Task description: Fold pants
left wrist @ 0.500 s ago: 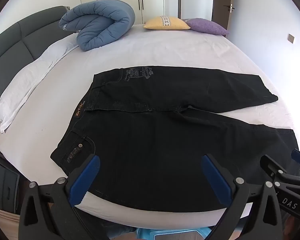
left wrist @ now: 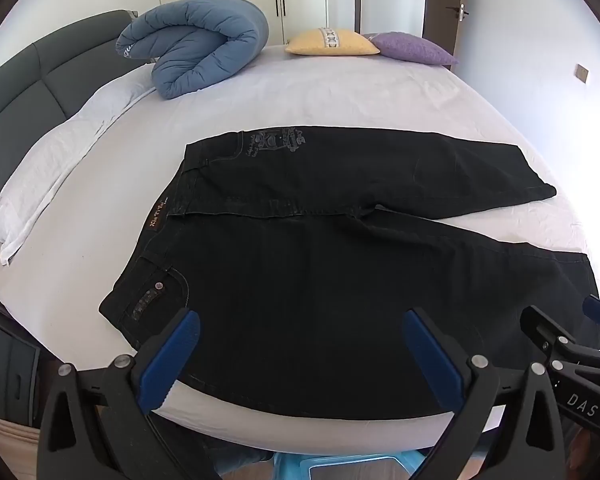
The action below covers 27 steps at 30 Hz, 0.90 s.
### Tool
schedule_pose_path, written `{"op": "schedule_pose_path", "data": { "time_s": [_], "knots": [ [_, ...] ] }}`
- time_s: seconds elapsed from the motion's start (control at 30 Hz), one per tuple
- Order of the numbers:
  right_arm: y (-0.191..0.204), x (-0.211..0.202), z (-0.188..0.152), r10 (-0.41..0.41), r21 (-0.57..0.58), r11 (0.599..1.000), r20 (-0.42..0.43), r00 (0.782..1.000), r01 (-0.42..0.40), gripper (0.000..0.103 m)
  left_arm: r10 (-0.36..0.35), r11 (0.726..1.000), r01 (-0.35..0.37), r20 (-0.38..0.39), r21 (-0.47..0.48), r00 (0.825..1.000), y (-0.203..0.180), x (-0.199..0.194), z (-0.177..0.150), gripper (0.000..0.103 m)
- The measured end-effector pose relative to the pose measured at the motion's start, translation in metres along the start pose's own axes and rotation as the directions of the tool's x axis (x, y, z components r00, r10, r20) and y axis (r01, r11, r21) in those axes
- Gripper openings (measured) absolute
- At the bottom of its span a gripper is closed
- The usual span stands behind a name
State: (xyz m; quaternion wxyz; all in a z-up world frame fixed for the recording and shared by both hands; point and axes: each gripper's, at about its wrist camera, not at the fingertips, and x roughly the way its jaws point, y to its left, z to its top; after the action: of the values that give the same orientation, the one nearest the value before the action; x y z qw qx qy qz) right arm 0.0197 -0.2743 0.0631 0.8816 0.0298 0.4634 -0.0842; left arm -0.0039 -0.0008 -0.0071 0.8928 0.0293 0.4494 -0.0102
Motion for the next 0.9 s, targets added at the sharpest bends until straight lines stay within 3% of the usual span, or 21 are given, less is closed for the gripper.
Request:
{"op": "schedule_pose_path", "data": {
  "time_s": [0.9],
  "knots": [
    [0.0057, 0.0042, -0.0029, 0.013, 0.003, 1.000, -0.007, 1.000, -0.013, 0.103, -0.002, 1.000, 0.002, -0.013, 0.000, 1.000, 0.0043, 0.0031, -0.0080, 0.103]
  ]
}}
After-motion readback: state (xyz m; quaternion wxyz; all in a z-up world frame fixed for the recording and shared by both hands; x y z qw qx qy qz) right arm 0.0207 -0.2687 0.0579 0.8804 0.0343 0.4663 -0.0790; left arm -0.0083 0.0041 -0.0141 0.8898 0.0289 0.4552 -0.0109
